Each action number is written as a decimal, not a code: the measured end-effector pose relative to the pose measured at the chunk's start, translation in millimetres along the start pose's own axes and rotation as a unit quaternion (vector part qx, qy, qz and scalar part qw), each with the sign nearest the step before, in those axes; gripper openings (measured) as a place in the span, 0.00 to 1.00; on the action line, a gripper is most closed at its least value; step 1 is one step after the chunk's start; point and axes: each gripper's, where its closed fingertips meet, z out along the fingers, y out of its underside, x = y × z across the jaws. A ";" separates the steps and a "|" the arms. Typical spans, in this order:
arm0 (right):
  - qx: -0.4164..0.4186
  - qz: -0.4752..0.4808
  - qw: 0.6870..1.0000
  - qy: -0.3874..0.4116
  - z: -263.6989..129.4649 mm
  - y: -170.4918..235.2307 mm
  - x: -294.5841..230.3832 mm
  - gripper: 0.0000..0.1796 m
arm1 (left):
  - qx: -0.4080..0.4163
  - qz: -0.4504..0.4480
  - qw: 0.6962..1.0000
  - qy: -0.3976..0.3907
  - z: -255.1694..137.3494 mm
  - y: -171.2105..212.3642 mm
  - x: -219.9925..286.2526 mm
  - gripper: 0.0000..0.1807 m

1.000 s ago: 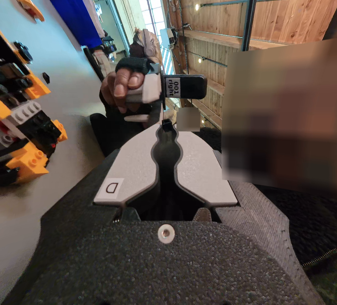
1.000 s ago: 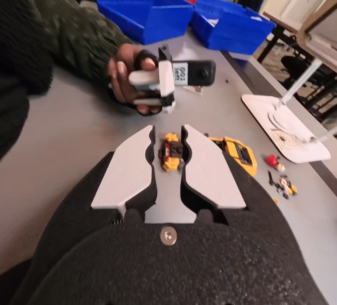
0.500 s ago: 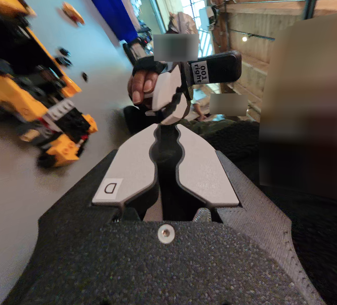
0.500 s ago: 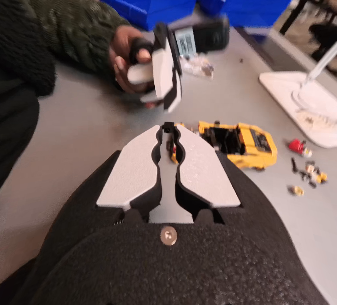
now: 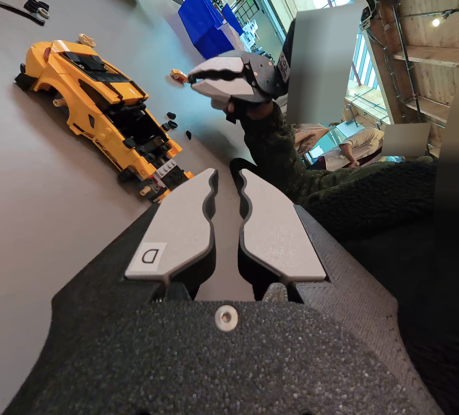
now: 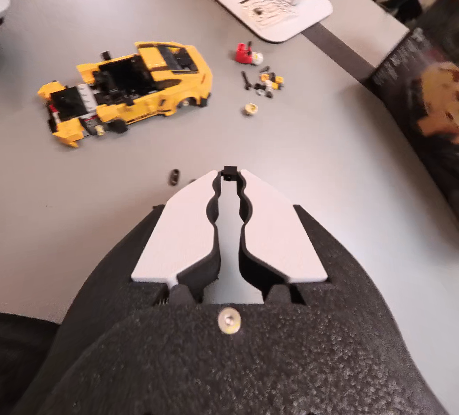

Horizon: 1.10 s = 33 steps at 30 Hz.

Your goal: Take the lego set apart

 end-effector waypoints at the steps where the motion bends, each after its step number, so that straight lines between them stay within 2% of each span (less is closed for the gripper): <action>1: 0.000 0.012 1.000 0.003 -1.2 2.4 7.9 0.06 | 0.000 0.001 1.000 -0.001 -0.3 -0.1 0.0 0.08; 7: -0.117 -0.019 0.993 -0.005 21.0 30.5 15.3 0.06 | 0.003 -0.003 1.000 0.004 -1.5 -0.6 1.1 0.08; 10: -0.159 -0.020 0.987 -0.005 27.0 41.3 14.2 0.12 | 0.000 0.003 1.000 0.003 -1.5 0.4 3.0 0.08; 15: -0.153 0.008 0.988 -0.002 13.7 43.8 18.3 0.19 | -0.004 0.009 1.000 0.004 -1.7 1.5 6.0 0.09; 19: -0.157 0.032 0.986 -0.050 -1.8 50.7 2.7 0.27 | -0.003 0.015 1.000 0.003 -3.4 0.3 7.9 0.09; 21: -0.163 0.026 0.985 -0.046 -5.3 55.7 0.9 0.29 | -0.004 0.015 1.000 0.003 -3.3 0.5 8.9 0.09; 22: -0.151 0.023 0.987 -0.047 -7.7 52.7 -1.5 0.29 | -0.004 0.016 1.000 0.004 -3.1 0.7 9.4 0.09; 25: -0.077 -0.012 0.993 -0.092 -16.5 26.2 -29.0 0.20 | -0.005 0.020 1.000 0.000 -2.6 0.7 9.5 0.09; 30: -0.133 -0.040 0.981 -0.134 1.6 40.0 -60.0 0.19 | -0.008 0.022 1.000 0.000 -1.4 1.9 11.0 0.09; 32: -0.146 -0.032 0.978 -0.143 7.8 45.5 -63.3 0.16 | -0.008 0.032 0.999 -0.004 -1.9 1.5 12.7 0.09; 33: -0.147 -0.031 0.979 -0.141 9.3 45.2 -62.5 0.10 | -0.010 0.039 0.999 -0.009 -2.3 1.5 12.9 0.09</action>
